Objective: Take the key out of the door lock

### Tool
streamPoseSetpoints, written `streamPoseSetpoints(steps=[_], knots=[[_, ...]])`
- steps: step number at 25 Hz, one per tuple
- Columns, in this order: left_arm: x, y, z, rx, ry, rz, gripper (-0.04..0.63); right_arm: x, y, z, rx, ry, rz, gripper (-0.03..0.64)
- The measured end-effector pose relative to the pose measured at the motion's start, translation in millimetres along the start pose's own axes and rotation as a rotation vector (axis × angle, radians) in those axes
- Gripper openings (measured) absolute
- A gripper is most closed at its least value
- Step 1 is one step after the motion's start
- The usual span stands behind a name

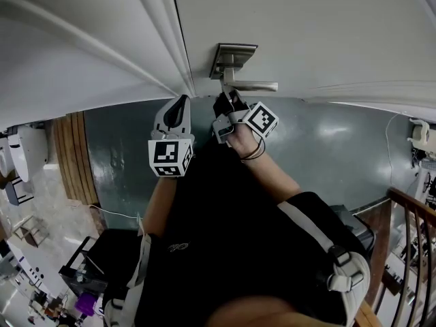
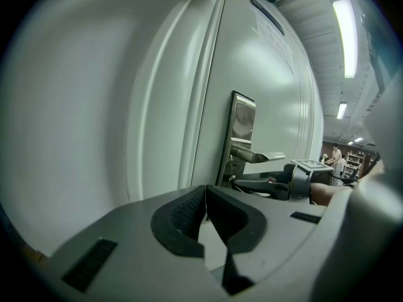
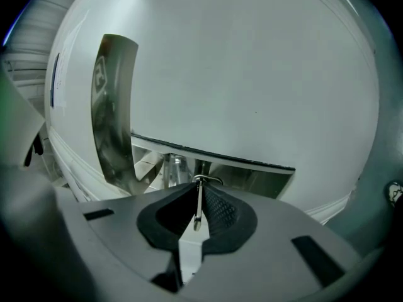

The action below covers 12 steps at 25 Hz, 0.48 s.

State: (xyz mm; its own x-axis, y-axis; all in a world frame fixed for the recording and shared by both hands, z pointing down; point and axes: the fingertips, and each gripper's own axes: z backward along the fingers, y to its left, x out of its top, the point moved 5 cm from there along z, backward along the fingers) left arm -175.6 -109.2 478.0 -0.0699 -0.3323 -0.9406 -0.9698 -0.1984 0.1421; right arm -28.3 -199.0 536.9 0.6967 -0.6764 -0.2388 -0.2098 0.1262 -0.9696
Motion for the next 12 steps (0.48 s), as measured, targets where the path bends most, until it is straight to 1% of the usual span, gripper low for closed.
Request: streamPoseSetpoints(steps=[2, 5, 12], knots=[[-1.0, 0.7, 1.7, 0.003, -0.001, 0.003, 0.025, -0.1, 0.0, 0.1, -0.004, 0.000, 0.001, 0.034], [-1.9, 0.6, 3.8, 0.001, -0.001, 0.006, 0.025, -0.9, 1.3, -0.6, -0.001, -0.009, -0.026, 0.032], [-3.7, 1.1, 6.2, -0.005, -0.002, 0.005, 0.025, -3.8, -0.3, 1.3, -0.024, -0.041, -0.062, 0.031]])
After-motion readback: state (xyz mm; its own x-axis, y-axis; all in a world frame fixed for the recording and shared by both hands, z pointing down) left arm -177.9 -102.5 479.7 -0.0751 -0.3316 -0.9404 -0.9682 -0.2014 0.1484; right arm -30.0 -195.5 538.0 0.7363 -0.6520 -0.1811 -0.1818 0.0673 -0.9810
